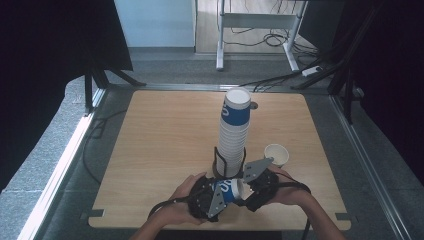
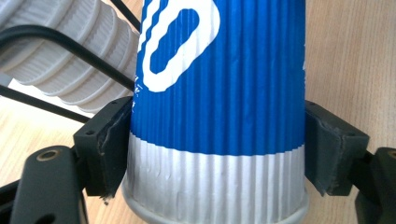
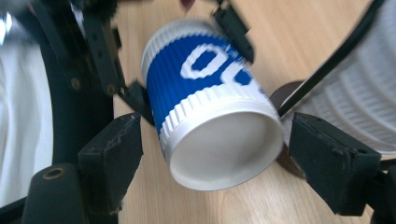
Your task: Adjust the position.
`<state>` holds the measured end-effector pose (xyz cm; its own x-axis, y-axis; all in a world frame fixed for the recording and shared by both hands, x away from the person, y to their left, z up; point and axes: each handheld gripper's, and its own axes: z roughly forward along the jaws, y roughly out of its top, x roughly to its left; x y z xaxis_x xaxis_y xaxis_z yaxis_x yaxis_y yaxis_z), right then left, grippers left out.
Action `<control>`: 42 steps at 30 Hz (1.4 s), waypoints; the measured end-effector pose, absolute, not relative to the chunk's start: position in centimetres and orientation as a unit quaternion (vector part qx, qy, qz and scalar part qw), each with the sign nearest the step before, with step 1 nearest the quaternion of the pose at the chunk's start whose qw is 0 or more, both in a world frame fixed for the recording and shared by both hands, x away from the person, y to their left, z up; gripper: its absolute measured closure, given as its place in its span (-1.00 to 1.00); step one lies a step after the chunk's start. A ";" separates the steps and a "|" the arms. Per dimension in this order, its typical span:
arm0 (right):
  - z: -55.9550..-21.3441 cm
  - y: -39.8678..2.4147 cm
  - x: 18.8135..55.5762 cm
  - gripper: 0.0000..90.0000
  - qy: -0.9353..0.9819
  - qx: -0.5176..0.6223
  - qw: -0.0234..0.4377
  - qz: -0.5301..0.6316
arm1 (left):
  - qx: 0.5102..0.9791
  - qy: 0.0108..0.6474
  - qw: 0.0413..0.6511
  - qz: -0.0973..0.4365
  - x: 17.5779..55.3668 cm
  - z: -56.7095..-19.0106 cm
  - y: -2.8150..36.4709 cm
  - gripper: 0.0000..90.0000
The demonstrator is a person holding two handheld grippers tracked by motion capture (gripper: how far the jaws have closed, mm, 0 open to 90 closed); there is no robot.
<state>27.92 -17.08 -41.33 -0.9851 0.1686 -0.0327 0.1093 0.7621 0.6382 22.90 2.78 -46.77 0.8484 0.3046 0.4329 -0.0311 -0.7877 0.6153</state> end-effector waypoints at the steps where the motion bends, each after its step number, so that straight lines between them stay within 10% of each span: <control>1: -41.4 -16.8 28.0 -0.60 0.943 0.067 0.045 0.322 | 0.910 0.069 0.310 0.267 22.9 -46.7 2.8 -0.56; 19: -43.3 -13.4 28.2 -0.41 0.978 0.014 0.049 0.204 | 0.918 0.059 0.294 0.259 22.4 -46.7 2.1 -0.56; 30: -43.1 -14.9 28.4 -0.39 0.958 0.026 0.047 0.280 | 0.904 0.078 0.333 0.258 23.3 -45.7 3.0 -0.96; 42: -43.0 -17.2 28.1 -0.39 0.910 0.068 0.065 0.404 | 0.872 0.139 0.426 0.198 23.7 -44.2 6.2 -0.98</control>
